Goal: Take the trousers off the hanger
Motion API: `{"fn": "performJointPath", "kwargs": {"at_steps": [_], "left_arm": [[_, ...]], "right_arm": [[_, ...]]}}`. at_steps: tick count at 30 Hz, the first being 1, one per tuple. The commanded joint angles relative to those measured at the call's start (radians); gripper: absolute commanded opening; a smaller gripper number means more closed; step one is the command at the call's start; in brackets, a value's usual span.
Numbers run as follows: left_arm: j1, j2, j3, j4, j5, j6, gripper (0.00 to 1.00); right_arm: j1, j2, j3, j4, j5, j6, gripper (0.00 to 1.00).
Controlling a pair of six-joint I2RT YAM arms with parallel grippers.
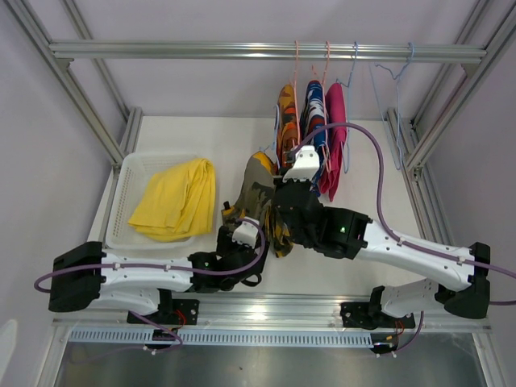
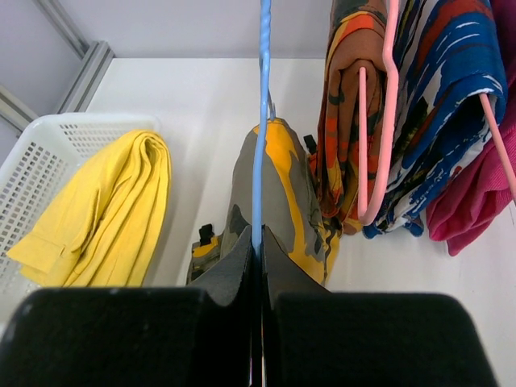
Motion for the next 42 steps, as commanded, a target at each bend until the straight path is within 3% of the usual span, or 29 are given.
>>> {"fn": "performJointPath", "kwargs": {"at_steps": [1, 13, 21, 29, 42], "left_arm": [[-0.007, 0.035, 0.003, 0.045, -0.014, -0.048, 0.99], [-0.007, 0.083, 0.0, 0.118, -0.014, -0.086, 0.99], [-0.007, 0.201, 0.043, 0.163, -0.018, -0.094, 0.99], [-0.007, 0.267, 0.151, -0.057, -0.158, -0.277, 0.99], [-0.007, 0.288, 0.2, -0.052, -0.264, -0.336, 0.98]], "right_arm": [[-0.003, -0.058, 0.057, 0.055, 0.031, 0.003, 0.0], [-0.004, -0.057, 0.051, 0.056, 0.019, 0.027, 0.0], [-0.009, -0.064, 0.047, 0.052, 0.0, 0.05, 0.0], [-0.004, -0.112, 0.028, 0.049, -0.018, 0.061, 0.0], [0.0, -0.126, 0.0, 0.047, -0.062, 0.122, 0.0]]}}
